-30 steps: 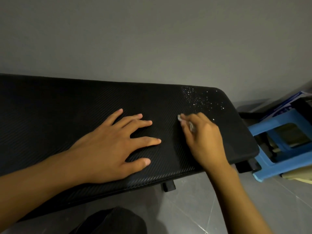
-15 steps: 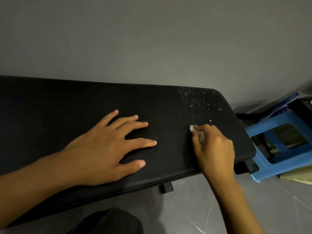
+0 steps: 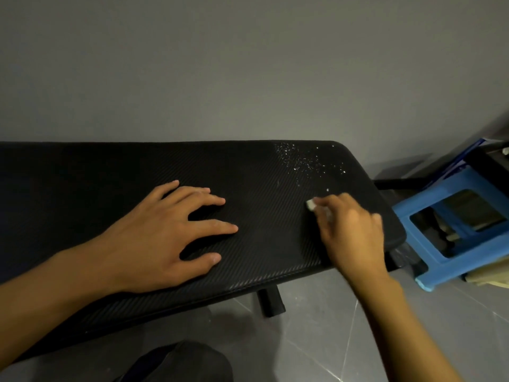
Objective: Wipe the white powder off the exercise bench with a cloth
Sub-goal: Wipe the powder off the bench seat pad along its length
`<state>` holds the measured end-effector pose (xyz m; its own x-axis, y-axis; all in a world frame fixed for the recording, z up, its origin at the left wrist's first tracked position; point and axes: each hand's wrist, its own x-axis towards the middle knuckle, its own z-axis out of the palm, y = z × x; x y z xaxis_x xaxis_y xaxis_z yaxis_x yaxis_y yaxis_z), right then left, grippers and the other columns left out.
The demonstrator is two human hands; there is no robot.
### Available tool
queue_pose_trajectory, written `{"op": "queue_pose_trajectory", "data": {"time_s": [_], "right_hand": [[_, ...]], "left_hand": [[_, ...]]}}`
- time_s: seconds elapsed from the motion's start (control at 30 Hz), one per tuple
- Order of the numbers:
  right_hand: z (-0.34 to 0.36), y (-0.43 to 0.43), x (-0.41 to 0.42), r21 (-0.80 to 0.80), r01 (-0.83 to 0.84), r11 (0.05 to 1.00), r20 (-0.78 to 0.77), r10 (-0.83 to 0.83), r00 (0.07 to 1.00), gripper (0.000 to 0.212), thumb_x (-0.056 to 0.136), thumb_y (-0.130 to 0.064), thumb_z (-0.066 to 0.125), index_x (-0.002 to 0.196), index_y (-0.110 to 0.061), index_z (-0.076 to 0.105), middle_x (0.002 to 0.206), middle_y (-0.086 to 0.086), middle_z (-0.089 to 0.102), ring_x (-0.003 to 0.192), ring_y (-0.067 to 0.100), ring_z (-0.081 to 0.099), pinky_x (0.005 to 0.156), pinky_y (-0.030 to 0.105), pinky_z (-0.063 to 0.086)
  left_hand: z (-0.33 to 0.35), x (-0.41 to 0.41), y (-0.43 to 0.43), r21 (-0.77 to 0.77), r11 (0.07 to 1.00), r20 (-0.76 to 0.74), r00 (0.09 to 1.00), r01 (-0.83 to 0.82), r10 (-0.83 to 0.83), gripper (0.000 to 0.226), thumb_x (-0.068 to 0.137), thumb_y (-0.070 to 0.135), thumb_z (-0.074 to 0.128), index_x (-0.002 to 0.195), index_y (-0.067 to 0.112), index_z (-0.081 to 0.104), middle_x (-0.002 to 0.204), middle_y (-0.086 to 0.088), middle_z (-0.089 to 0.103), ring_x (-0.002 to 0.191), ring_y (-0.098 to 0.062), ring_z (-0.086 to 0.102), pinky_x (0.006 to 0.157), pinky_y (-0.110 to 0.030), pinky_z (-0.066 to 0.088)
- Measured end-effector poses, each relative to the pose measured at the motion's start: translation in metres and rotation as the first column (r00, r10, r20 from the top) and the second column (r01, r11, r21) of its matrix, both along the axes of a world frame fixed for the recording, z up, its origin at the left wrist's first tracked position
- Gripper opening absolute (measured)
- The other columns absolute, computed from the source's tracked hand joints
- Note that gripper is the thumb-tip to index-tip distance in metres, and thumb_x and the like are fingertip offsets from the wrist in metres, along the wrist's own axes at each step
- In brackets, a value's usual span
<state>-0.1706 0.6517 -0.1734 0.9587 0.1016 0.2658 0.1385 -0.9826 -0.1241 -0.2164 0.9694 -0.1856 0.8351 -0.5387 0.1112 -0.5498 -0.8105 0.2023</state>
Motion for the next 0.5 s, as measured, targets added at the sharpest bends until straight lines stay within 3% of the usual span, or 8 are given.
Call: {"op": "queue_pose_trajectory", "data": {"time_s": [0.13,0.27,0.37,0.5], "right_hand": [[0.005,-0.026,0.041,0.102,0.23,0.968,-0.059,-0.225,0.973,0.028,0.103,-0.033,0.05,0.123,-0.02,0.064,0.116,0.008,0.059,0.104,0.033,0.06,0.092,0.054,0.041],[0.002,-0.018,0.022,0.116,0.081,0.99,-0.033,-0.077,0.996,0.023,0.101,-0.031,0.053,0.117,-0.021,0.067,0.107,0.004,0.06,0.096,0.031,0.063,0.086,0.048,0.044],[-0.003,-0.016,0.0,0.053,-0.004,0.999,0.013,0.003,1.0,0.02,0.1,-0.033,0.054,0.113,-0.026,0.066,0.099,-0.004,0.059,0.087,0.024,0.063,0.077,0.04,0.038],[-0.001,-0.017,0.041,0.065,0.158,0.985,0.0,-0.158,0.987,0.024,0.102,-0.034,0.049,0.115,-0.023,0.066,0.108,0.002,0.061,0.097,0.029,0.063,0.086,0.045,0.038]], "left_hand": [[0.003,-0.002,-0.007,0.126,0.992,0.066,0.998,-0.004,-0.005,0.053,0.096,0.067,0.036,0.144,0.049,0.044,0.15,0.003,0.048,0.14,-0.018,0.044,0.113,-0.052,0.04],[0.007,-0.001,-0.033,0.144,0.989,0.099,0.995,0.012,-0.027,0.051,0.098,0.061,0.033,0.145,0.046,0.046,0.146,-0.002,0.052,0.136,-0.023,0.049,0.11,-0.055,0.042],[0.011,0.005,-0.071,0.14,0.989,0.059,0.996,0.054,-0.063,0.053,0.097,0.061,0.03,0.148,0.049,0.038,0.153,-0.004,0.044,0.145,-0.026,0.037,0.116,-0.062,0.031],[0.012,0.02,-0.111,0.107,0.991,-0.007,0.996,0.087,-0.086,0.057,0.096,0.062,0.029,0.152,0.051,0.026,0.164,-0.004,0.023,0.154,-0.024,0.013,0.121,-0.064,0.01]]}}
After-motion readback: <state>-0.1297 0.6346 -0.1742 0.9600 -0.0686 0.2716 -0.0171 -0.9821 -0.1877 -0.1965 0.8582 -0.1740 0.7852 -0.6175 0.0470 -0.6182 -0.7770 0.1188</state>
